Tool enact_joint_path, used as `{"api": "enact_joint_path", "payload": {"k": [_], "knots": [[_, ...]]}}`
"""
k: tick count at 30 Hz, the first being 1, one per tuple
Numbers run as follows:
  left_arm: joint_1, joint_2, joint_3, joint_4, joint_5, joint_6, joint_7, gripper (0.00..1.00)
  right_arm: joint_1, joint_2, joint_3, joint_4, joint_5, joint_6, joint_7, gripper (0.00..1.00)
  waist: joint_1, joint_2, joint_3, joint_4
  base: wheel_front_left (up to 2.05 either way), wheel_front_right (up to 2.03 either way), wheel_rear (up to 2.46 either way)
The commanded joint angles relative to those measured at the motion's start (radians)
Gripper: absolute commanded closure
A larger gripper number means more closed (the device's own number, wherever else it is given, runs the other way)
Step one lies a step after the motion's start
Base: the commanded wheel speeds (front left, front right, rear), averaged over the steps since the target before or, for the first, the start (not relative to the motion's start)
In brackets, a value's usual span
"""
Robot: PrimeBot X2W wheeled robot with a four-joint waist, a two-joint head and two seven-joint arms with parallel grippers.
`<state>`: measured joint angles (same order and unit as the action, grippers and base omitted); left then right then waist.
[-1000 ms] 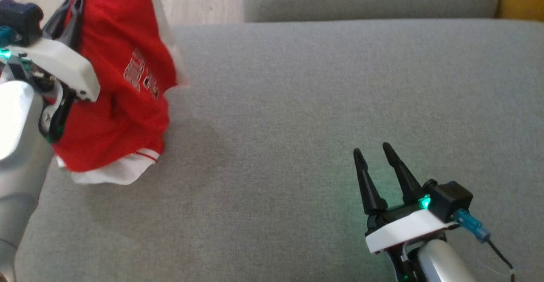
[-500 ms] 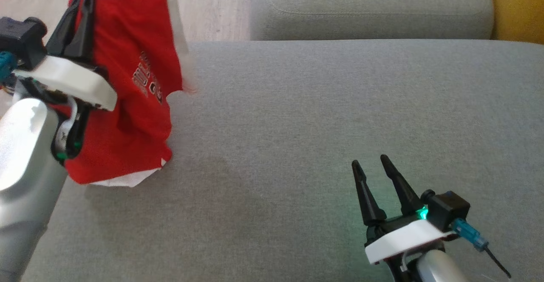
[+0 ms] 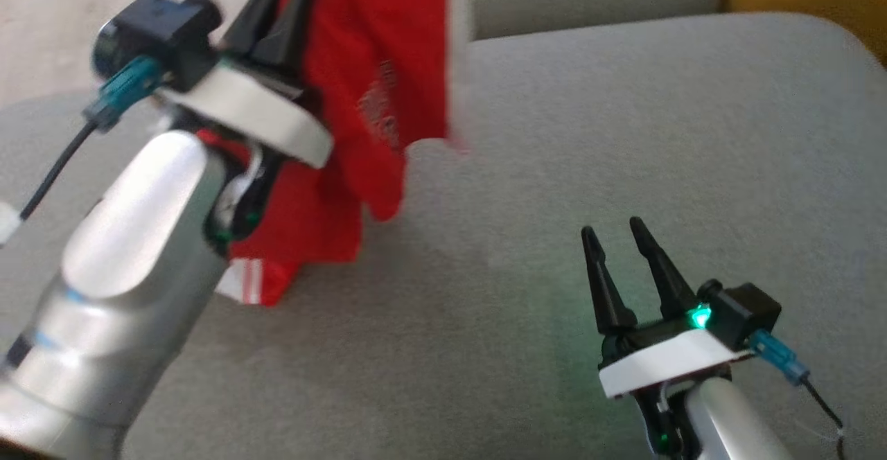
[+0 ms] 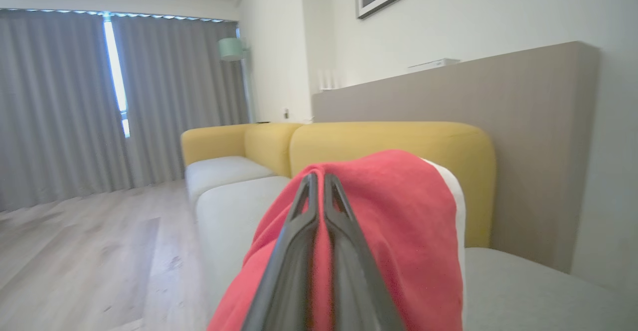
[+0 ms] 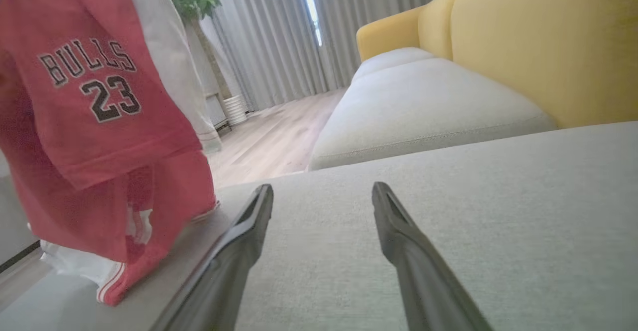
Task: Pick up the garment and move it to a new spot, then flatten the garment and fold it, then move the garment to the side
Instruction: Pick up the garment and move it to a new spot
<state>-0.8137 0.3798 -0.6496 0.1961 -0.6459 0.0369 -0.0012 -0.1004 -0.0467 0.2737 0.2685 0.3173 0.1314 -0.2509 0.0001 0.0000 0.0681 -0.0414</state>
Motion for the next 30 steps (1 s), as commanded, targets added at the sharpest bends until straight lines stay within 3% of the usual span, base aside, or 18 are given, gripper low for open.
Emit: {"api": "enact_joint_path", "payload": {"k": [1,8,17,18,19,20,24,30], "knots": [[-0.104,0.0,0.032,-0.047,0.012,-0.005,0.002,1.0,-0.05,-0.004,0.022,-0.039,0.014,-0.001,-0.011,0.0,-0.0001,0.0,0.03,-0.065,0.0,0.0,0.0],[-0.194,-0.067,-0.008,-0.028,0.035,-0.014,0.017,1.0,-0.081,-0.004,0.041,-0.064,0.043,-0.001,-0.011,0.0,-0.0001,0.0,0.072,-0.172,0.0,0.0,0.0],[-0.22,-0.098,-0.077,0.19,0.079,-0.062,-0.021,1.0,-0.115,-0.004,0.064,-0.112,0.086,-0.001,-0.011,0.0,-0.0001,0.0,0.161,-0.287,0.0,0.0,0.0],[-0.213,-0.1,-0.091,0.223,0.085,-0.071,-0.026,0.62,-0.118,-0.004,0.063,-0.116,0.089,-0.001,-0.011,0.0,-0.0001,0.0,0.17,-0.292,0.0,0.0,0.0],[-0.204,-0.102,-0.106,0.257,0.092,-0.081,-0.03,0.13,-0.121,-0.004,0.061,-0.119,0.091,-0.001,-0.011,0.0,-0.0001,0.0,0.177,-0.295,0.0,0.0,0.0],[-0.193,-0.106,-0.119,0.29,0.093,-0.09,-0.034,0.0,-0.123,-0.004,0.058,-0.122,0.092,-0.001,-0.011,0.0,-0.0001,0.0,0.182,-0.296,0.0,0.0,0.0],[-0.156,-0.119,-0.152,0.392,0.097,-0.113,-0.076,0.0,-0.123,-0.004,0.037,-0.126,0.085,-0.001,-0.011,0.0,-0.0001,0.0,0.188,-0.278,0.0,0.0,0.0],[-0.131,-0.129,-0.114,0.463,0.071,-0.103,-0.19,0.0,-0.118,-0.004,-0.005,-0.125,0.039,-0.001,-0.011,0.0,-0.0001,0.0,0.152,-0.197,0.0,0.0,0.0]]}}
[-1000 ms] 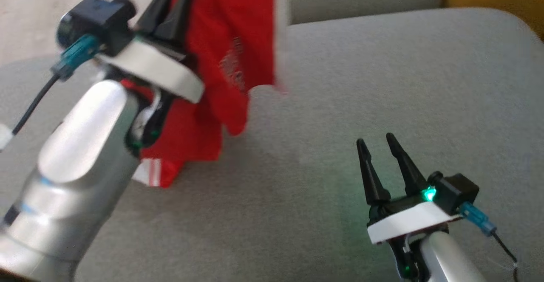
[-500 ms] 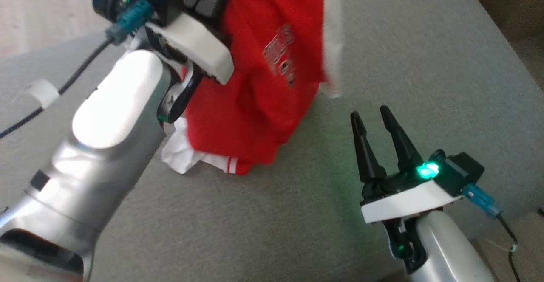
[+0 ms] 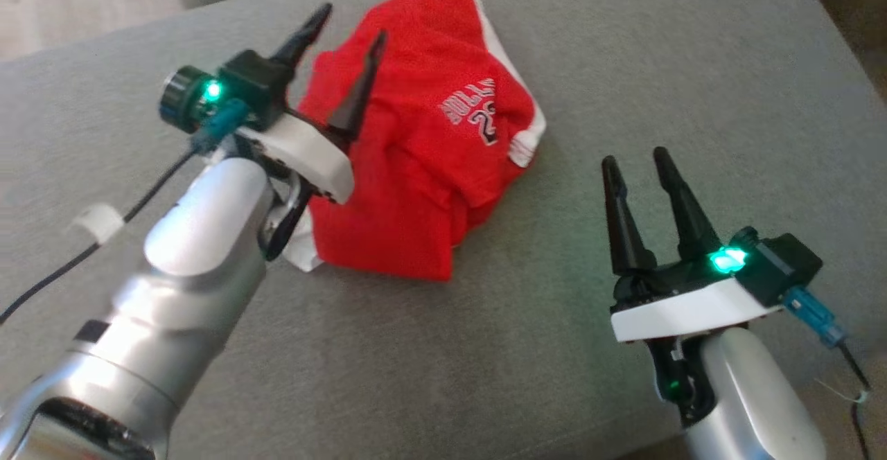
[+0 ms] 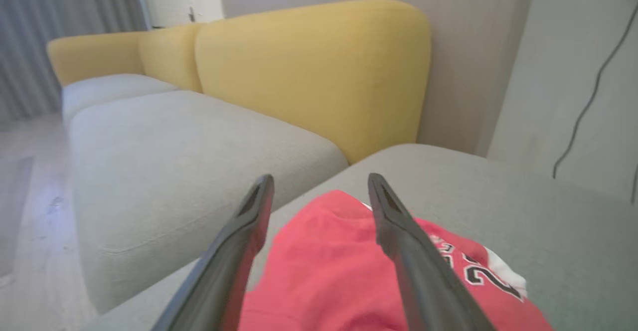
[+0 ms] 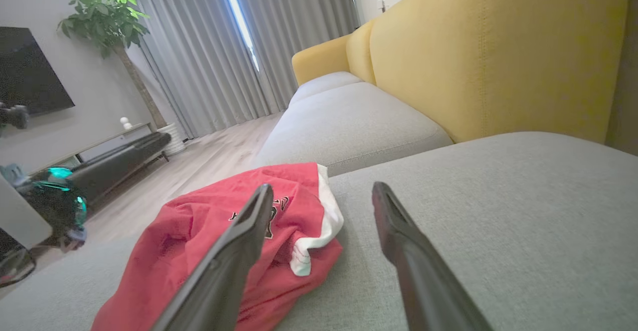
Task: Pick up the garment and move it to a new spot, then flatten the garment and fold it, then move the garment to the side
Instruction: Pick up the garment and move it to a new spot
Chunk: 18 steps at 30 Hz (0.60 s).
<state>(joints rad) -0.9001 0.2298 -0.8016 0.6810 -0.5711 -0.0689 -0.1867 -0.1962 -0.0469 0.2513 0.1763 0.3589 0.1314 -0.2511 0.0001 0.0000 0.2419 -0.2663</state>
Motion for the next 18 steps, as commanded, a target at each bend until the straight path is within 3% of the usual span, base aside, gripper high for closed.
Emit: {"api": "enact_joint_path", "payload": {"k": [1,7,12,18], "knots": [[-0.041,0.027,0.049,-0.019,-0.008,0.009,-0.02,0.0,-0.02,-0.003,0.01,-0.034,-0.011,-0.001,-0.011,0.0,-0.0001,0.0,-0.031,0.042,0.0,0.0,0.0],[0.047,0.097,0.15,-0.08,-0.03,0.06,-0.071,0.0,0.004,-0.003,-0.047,-0.049,-0.071,-0.001,-0.011,0.0,-0.0001,0.0,-0.11,0.15,0.0,0.0,0.0],[0.198,0.139,0.246,-0.222,-0.029,0.098,-0.075,0.0,0.037,-0.003,-0.068,-0.063,-0.102,-0.001,-0.011,0.0,-0.0001,0.0,-0.159,0.215,0.0,0.0,0.0],[0.454,0.121,0.349,-0.414,0.014,0.141,-0.075,0.0,0.088,-0.003,-0.08,-0.075,-0.123,-0.001,-0.011,0.0,-0.0001,0.0,-0.204,0.268,0.0,0.0,0.0]]}}
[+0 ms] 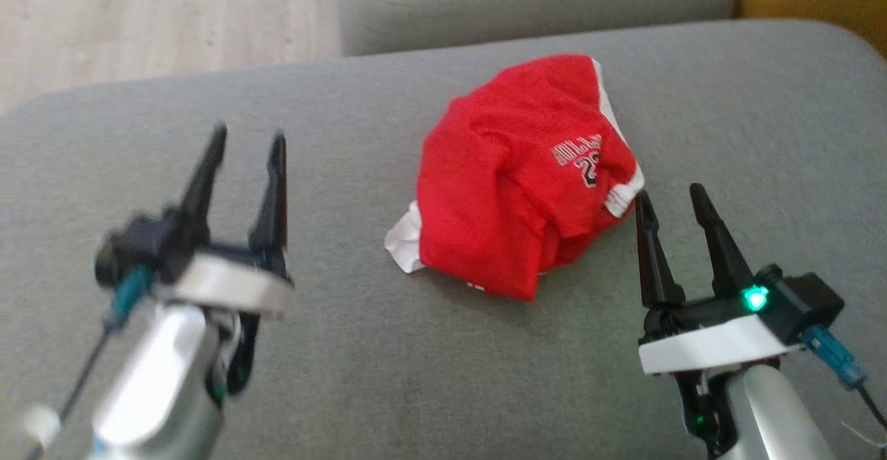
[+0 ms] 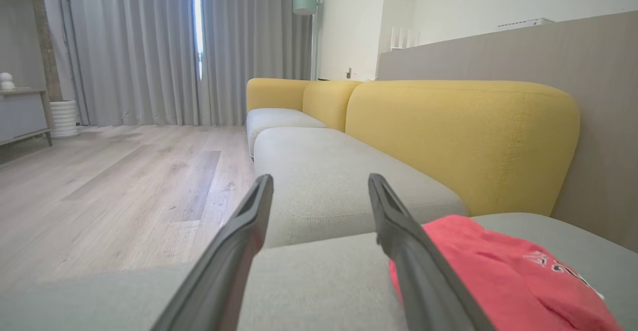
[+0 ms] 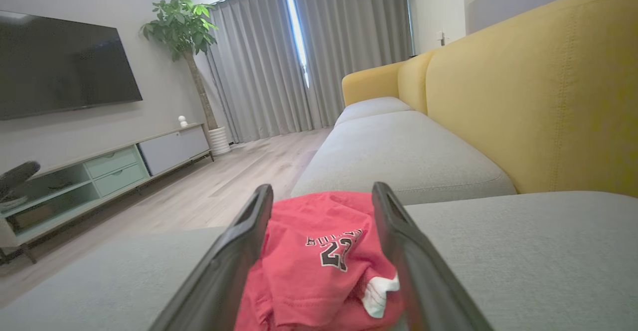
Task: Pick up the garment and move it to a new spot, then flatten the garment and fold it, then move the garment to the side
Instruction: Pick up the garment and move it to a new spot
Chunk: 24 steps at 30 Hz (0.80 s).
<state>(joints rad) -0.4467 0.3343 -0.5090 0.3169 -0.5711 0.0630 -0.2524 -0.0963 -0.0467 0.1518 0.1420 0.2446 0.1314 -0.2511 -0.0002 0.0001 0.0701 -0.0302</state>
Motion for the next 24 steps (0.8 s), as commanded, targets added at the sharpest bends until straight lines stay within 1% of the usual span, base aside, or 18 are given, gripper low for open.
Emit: {"api": "enact_joint_path", "payload": {"k": [1,3,4,6,11,15,24], "knots": [[0.043,0.005,0.07,-0.073,0.022,0.012,-0.009,0.0,-0.004,-0.004,0.018,-0.042,-0.011,-0.001,-0.011,0.0,0.0002,-0.0001,-0.039,0.037,0.0,0.0,0.0],[0.12,-0.023,0.094,-0.108,0.044,0.016,-0.009,0.0,0.011,-0.004,0.016,-0.044,-0.013,-0.001,-0.011,0.0,0.0002,-0.0001,-0.048,0.045,0.0,0.0,0.0],[0.12,-0.023,0.094,-0.108,0.044,0.016,-0.009,0.0,0.011,-0.004,0.016,-0.044,-0.013,-0.001,-0.011,0.0,0.0002,-0.0001,-0.048,0.045,0.0,0.0,0.0],[0.188,-0.053,0.118,-0.129,0.066,0.015,-0.009,0.0,0.027,-0.004,0.016,-0.044,-0.012,-0.001,-0.011,0.0,0.0002,-0.0001,-0.055,0.048,0.0,0.0,0.0],[0.301,-0.131,0.179,-0.154,0.126,-0.003,-0.009,0.0,0.055,-0.004,0.021,-0.036,-0.004,-0.001,-0.011,0.0,0.0002,-0.0001,-0.067,0.048,0.0,0.0,0.0],[0.327,-0.168,0.221,-0.153,0.167,-0.035,-0.009,0.0,0.06,-0.004,0.027,-0.03,0.0,-0.001,-0.011,0.0,0.0002,-0.0001,-0.07,0.045,0.0,0.0,0.0],[0.322,-0.207,0.283,-0.125,0.224,-0.103,-0.009,0.0,0.057,-0.004,0.04,-0.02,0.005,-0.001,-0.011,0.0,0.0002,-0.0001,-0.073,0.03,0.0,0.0,0.0]]}}
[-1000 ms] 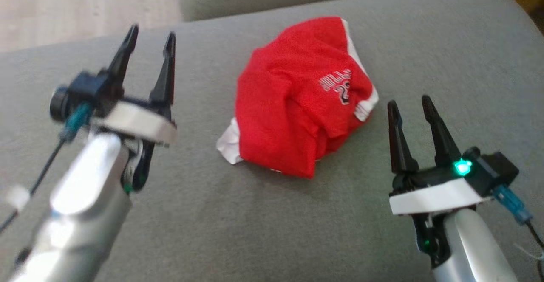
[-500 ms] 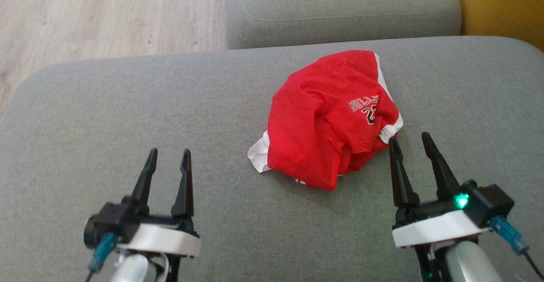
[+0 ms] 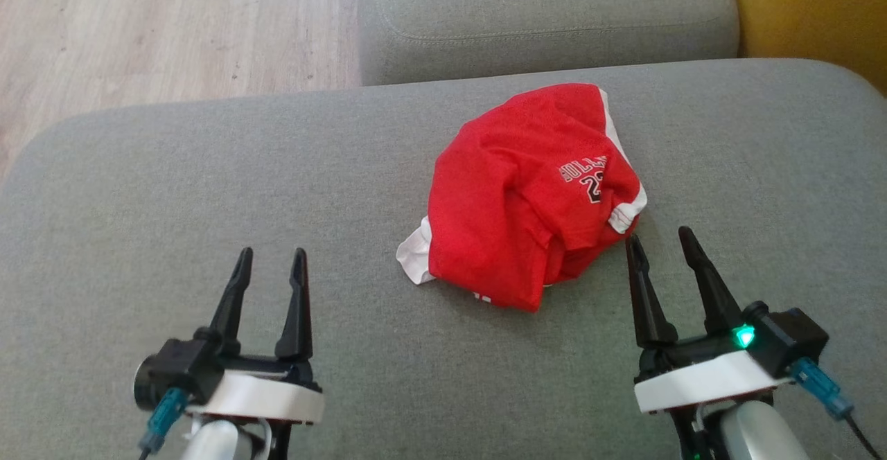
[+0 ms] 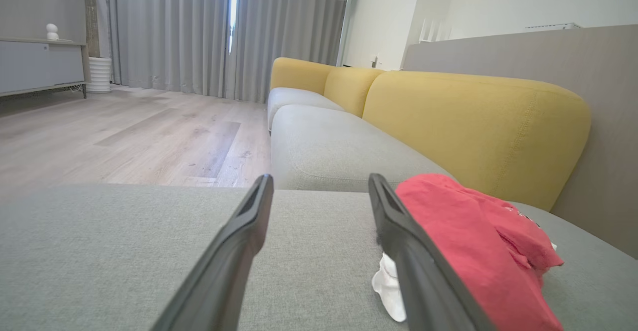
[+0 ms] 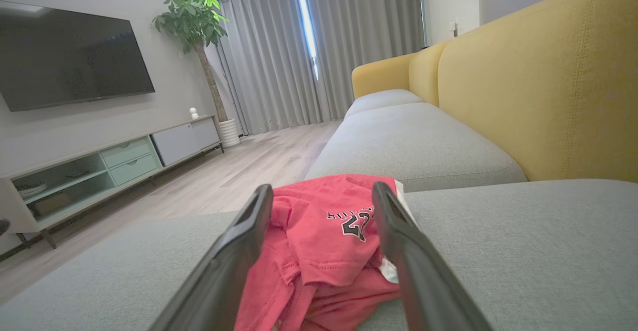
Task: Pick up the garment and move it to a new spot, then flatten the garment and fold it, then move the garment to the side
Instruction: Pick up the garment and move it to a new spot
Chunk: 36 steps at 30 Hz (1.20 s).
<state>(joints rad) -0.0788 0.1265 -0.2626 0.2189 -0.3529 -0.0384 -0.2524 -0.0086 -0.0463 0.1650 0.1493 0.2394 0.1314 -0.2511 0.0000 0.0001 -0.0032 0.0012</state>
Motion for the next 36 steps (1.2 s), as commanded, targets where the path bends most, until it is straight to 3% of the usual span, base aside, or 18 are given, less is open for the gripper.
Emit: {"api": "enact_joint_path", "payload": {"k": [1,7,16,24,36], "knots": [[-0.048,-0.003,0.038,-0.023,0.01,-0.009,-0.009,0.0,-0.03,-0.004,0.027,-0.025,0.01,-0.001,-0.011,0.0,0.0,-0.0001,0.001,-0.004,0.0,0.0,0.0],[-0.097,-0.025,0.001,0.013,0.043,-0.043,-0.009,0.0,-0.04,-0.004,0.016,-0.017,0.007,-0.001,-0.011,0.0,0.0,-0.0001,0.03,-0.022,0.0,0.0,0.0],[-0.306,-0.071,-0.207,0.104,0.057,-0.066,0.136,0.0,-0.075,-0.004,-0.006,0.003,0.01,-0.001,-0.011,0.0,0.0,-0.0001,0.121,-0.063,0.0,0.0,0.0],[-0.435,-0.076,-0.334,0.175,0.004,0.015,0.232,0.0,-0.11,-0.004,0.014,0.017,0.039,-0.001,-0.011,0.0,0.0,-0.0001,0.171,-0.121,0.0,0.0,0.0],[-0.53,-0.076,-0.398,0.256,-0.059,0.101,0.238,0.0,-0.13,-0.004,0.039,0.028,0.067,-0.001,-0.011,0.0,0.0,-0.0001,0.202,-0.17,0.0,0.0,0.0]]}}
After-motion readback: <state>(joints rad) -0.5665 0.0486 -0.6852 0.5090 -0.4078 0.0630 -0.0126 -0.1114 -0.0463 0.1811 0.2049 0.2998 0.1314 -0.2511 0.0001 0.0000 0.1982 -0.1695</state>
